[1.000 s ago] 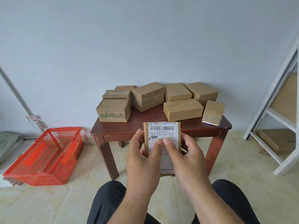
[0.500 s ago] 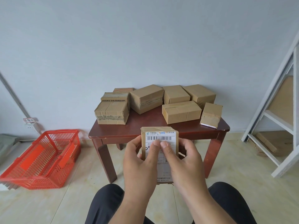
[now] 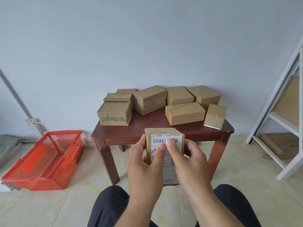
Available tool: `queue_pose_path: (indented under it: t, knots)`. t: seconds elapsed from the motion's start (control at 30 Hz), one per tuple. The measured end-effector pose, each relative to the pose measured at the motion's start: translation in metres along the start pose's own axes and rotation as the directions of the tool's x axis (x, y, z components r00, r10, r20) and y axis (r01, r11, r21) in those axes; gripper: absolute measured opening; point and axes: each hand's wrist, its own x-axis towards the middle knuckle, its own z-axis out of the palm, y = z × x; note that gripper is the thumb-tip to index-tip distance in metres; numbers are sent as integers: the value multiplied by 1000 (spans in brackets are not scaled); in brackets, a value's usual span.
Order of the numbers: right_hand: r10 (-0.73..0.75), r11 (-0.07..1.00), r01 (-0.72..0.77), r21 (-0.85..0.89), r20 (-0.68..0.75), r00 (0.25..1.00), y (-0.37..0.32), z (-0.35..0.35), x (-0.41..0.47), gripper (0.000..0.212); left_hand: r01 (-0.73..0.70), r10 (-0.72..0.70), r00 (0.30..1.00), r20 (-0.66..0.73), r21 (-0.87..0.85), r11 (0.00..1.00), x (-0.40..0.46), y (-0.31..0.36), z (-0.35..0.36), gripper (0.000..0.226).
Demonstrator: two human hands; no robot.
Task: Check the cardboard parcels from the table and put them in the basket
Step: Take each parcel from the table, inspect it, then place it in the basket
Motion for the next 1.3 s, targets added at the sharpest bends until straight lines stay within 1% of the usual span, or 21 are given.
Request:
queue_pose_path:
  t: [0.2, 0.43, 0.57, 0.73, 0.8, 0.87, 1.0, 1.13, 1.3]
  knots:
    - [-2, 999, 1, 41, 7, 1000, 8, 1, -6, 44, 32, -32, 999, 14, -60, 998, 4, 7, 0, 27]
    - [32, 999, -32, -9, 3, 999, -6, 1, -1, 54, 70, -71, 997, 0, -120, 990, -2, 5, 2, 37]
    - [28, 1000, -28, -1, 12, 1000, -7, 3, -2, 53, 65, -66, 998, 2, -108, 992, 3, 8, 2, 33]
    - [31, 999, -31, 15, 2, 1000, -5, 5, 5, 34, 97, -97, 995, 17, -41, 994, 12, 11, 4, 18]
    - [29, 1000, -29, -1, -8, 1000, -8, 6, 12, 35, 113, -112, 994, 14, -35, 993, 18, 11, 7, 18]
    - [42, 999, -41, 19, -30, 999, -11, 9, 20, 37, 125, -124, 992, 19, -30, 992, 25, 14, 10, 22]
    - [58, 997, -56, 52, -43, 997, -19, 13, 30, 34, 132, -131, 991, 22, -39, 991, 34, 22, 17, 27]
    - [83, 994, -78, 77, -75, 994, -22, 13, 33, 23, 145, -144, 989, 20, -59, 988, 35, 23, 22, 25]
    - [95, 993, -88, 75, -95, 991, -15, 17, 30, 27, 139, -141, 990, -17, -79, 987, 33, 14, 22, 25]
